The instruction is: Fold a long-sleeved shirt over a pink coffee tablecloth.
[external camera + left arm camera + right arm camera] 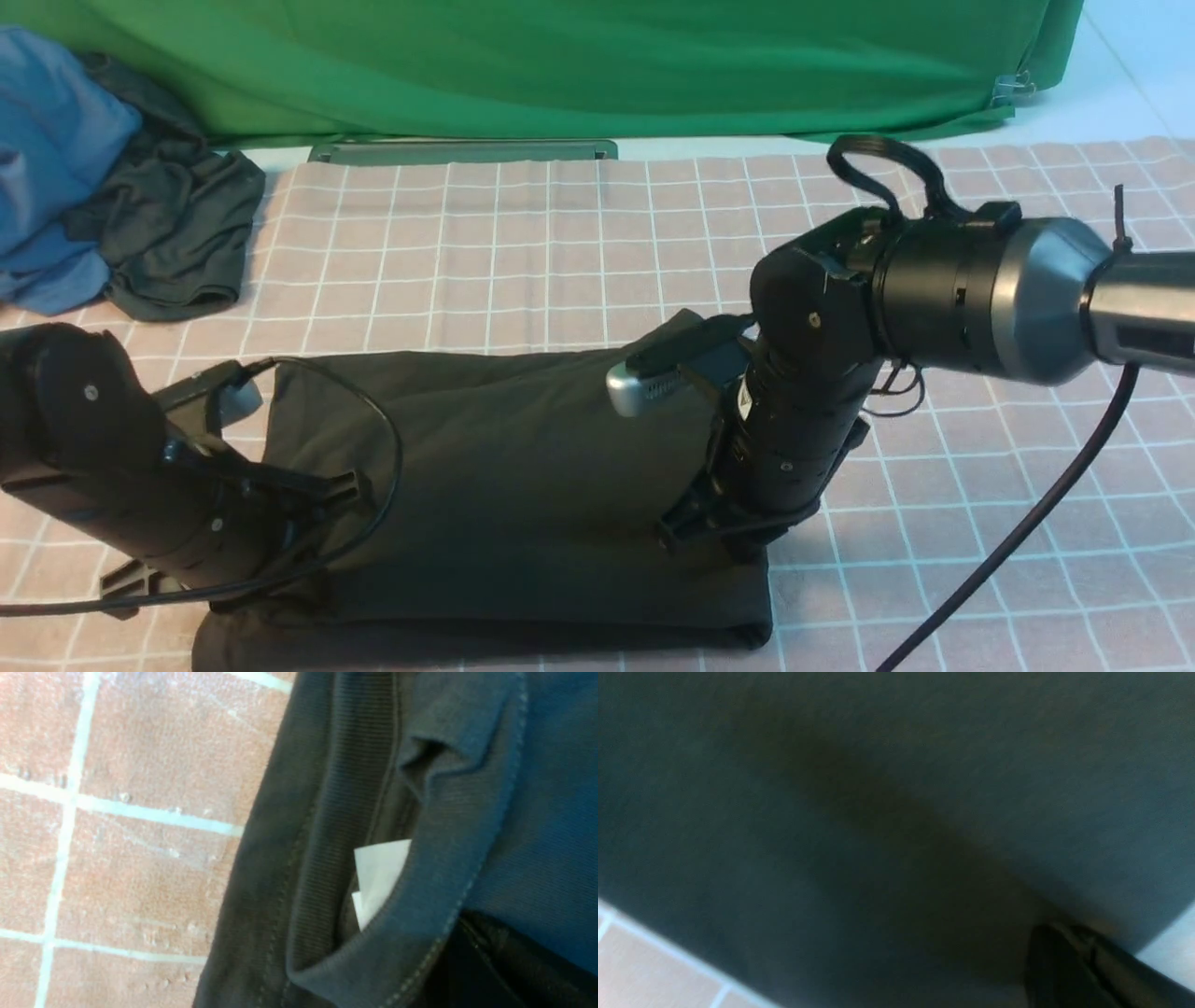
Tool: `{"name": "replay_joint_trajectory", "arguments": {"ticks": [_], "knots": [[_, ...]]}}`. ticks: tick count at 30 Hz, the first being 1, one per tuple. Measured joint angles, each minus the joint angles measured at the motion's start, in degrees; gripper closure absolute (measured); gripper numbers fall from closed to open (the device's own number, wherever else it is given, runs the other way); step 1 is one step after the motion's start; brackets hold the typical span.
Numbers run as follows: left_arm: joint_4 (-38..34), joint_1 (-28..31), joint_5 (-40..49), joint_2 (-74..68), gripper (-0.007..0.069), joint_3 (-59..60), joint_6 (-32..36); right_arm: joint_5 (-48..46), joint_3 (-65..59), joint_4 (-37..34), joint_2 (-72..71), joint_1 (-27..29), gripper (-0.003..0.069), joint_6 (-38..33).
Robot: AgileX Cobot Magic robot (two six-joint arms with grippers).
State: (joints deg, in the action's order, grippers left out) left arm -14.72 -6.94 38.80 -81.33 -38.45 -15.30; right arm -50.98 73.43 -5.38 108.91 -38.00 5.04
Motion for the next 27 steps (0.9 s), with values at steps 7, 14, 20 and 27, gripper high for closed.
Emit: {"name": "replay_joint_trajectory", "arguments": {"ticks": [7, 14, 20, 27], "knots": [[1.4, 0.0, -0.1, 8.3, 0.0612, -5.4, -1.1, -2.2, 9.7, 1.1, -2.4, 8.0, 0.0618, 0.8], [1.4, 0.0, -0.3, 4.7, 0.0612, -10.4, -1.9, -2.6, 19.3, 0.1, -2.4, 11.3, 0.0617, -0.8], [1.9, 0.0, 0.9, -1.2, 0.0612, -7.4, -0.5, -2.7, 20.3, -0.6, 4.0, 11.3, 0.0614, -1.9], [4.8, 0.1, -0.9, -1.5, 0.0612, -0.2, -5.4, -2.1, 20.5, -0.7, 7.6, 11.3, 0.0614, -2.0]]}}
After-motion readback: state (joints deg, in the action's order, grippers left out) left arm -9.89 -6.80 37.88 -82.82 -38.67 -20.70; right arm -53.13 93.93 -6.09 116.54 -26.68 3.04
